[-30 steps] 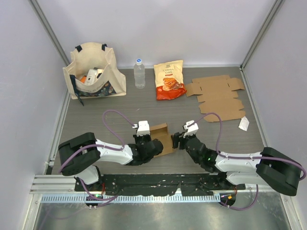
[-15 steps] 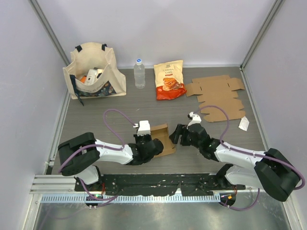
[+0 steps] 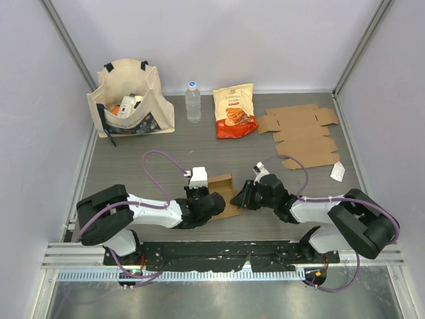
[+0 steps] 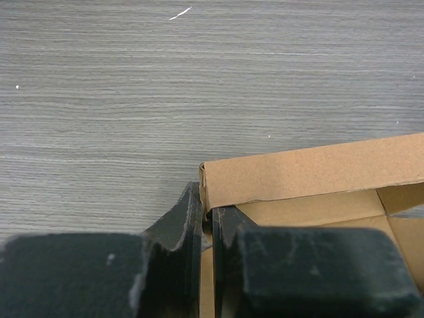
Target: Fold the paper box
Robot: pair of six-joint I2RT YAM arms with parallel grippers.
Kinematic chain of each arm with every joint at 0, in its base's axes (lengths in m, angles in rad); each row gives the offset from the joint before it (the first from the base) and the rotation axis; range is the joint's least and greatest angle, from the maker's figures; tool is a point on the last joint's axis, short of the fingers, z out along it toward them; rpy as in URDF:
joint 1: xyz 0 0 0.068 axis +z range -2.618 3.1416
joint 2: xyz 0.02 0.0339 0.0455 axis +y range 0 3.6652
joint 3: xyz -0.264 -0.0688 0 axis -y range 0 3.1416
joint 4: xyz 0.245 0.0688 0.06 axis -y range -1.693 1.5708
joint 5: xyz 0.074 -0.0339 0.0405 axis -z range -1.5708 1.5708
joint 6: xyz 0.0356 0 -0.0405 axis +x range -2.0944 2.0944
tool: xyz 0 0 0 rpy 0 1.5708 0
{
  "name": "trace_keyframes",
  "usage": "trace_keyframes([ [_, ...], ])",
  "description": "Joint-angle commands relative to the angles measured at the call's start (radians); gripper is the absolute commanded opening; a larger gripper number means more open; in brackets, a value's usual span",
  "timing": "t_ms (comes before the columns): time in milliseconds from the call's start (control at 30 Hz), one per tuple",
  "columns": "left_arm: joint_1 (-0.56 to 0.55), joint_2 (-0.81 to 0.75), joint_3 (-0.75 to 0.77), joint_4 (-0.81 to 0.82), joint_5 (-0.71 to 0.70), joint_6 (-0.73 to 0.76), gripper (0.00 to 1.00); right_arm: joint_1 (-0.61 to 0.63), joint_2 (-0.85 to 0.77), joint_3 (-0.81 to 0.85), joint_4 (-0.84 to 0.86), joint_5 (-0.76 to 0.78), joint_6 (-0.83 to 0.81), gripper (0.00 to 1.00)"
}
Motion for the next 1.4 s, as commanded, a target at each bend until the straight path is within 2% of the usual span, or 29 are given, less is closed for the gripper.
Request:
trace_keyframes([
  [0, -0.003, -0.071, 0.022, -0.089, 0.046, 0.012, 0.19, -0.040, 0.010, 0.005, 0.040, -0.049, 0.168, 0.17],
  [33, -0.003, -0.113, 0.028, -0.184, 0.052, 0.003, 0.32, -0.043, -0.001, 0.023, -0.005, -0.041, 0.185, 0.13],
  [67, -0.003, -0.152, 0.033, -0.234, 0.078, -0.010, 0.57, -0.043, -0.019, 0.069, -0.051, -0.041, 0.189, 0.09],
  [100, -0.003, -0.190, 0.046, -0.350, 0.094, -0.037, 0.66, -0.046, -0.029, 0.095, -0.154, -0.039, 0.195, 0.01],
  [167, -0.003, -0.351, 0.037, -0.408, 0.180, -0.010, 0.84, -0.055, -0.049, 0.164, -0.268, -0.032, 0.197, 0.01],
  [233, -0.005, -0.472, 0.034, -0.487, 0.247, 0.051, 0.86, -0.084, -0.052, 0.195, -0.371, -0.052, 0.206, 0.01],
  [267, -0.005, -0.587, 0.020, -0.483, 0.291, 0.094, 0.84, -0.093, -0.055, 0.210, -0.396, -0.074, 0.218, 0.01],
  [300, -0.005, -0.655, 0.007, -0.421, 0.446, 0.172, 0.80, -0.109, -0.046, 0.212, -0.410, -0.094, 0.252, 0.01],
  [367, -0.006, -0.773, 0.000, -0.382, 0.602, 0.336, 0.79, -0.144, -0.034, 0.226, -0.418, -0.140, 0.289, 0.01],
  [400, -0.006, -0.777, 0.019, -0.392, 0.735, 0.376, 0.79, -0.155, -0.018, 0.230, -0.421, -0.189, 0.304, 0.01],
  [433, -0.009, -0.760, 0.051, -0.430, 0.773, 0.436, 0.79, -0.170, -0.006, 0.237, -0.424, -0.217, 0.336, 0.01],
  [500, -0.032, -0.622, 0.169, -0.527, 0.830, 0.487, 0.80, -0.179, 0.025, 0.253, -0.427, -0.294, 0.361, 0.01],
  [600, -0.093, -0.372, 0.341, -0.677, 0.777, 0.588, 0.85, -0.190, 0.052, 0.283, -0.454, -0.354, 0.381, 0.01],
  [733, -0.214, -0.179, 0.407, -0.656, 0.620, 0.780, 0.86, -0.198, 0.077, 0.303, -0.470, -0.395, 0.378, 0.01],
  [767, -0.224, -0.148, 0.410, -0.644, 0.583, 0.842, 0.87, -0.201, 0.080, 0.307, -0.473, -0.400, 0.383, 0.01],
  [867, -0.230, -0.042, 0.431, -0.633, 0.484, 0.900, 0.87, -0.202, 0.080, 0.301, -0.493, -0.417, 0.404, 0.01],
  [1033, -0.233, 0.081, 0.435, -0.620, 0.358, 0.874, 0.82, -0.201, 0.045, 0.278, -0.482, -0.438, 0.447, 0.01],
  [1133, -0.233, 0.105, 0.444, -0.613, 0.246, 0.820, 0.61, -0.202, 0.011, 0.290, -0.520, -0.415, 0.415, 0.01],
  [1167, -0.233, 0.113, 0.451, -0.616, 0.230, 0.816, 0.48, -0.204, 0.005, 0.290, -0.520, -0.415, 0.415, 0.02],
  [1200, -0.233, 0.115, 0.456, -0.618, 0.220, 0.817, 0.43, -0.205, -0.003, 0.292, -0.519, -0.417, 0.403, 0.06],
  [1233, -0.233, 0.115, 0.470, -0.623, 0.212, 0.796, 0.37, -0.219, -0.006, 0.298, -0.511, -0.420, 0.384, 0.13],
  [1267, -0.233, 0.106, 0.476, -0.639, 0.216, 0.788, 0.27, -0.233, -0.004, 0.319, -0.516, -0.421, 0.345, 0.34],
  [1333, -0.232, 0.086, 0.490, -0.655, 0.244, 0.747, 0.24, -0.320, -0.027, 0.344, -0.536, -0.414, 0.210, 0.58],
  [1367, -0.227, 0.058, 0.493, -0.670, 0.259, 0.728, 0.22, -0.359, -0.047, 0.370, -0.536, -0.408, 0.156, 0.76],
])
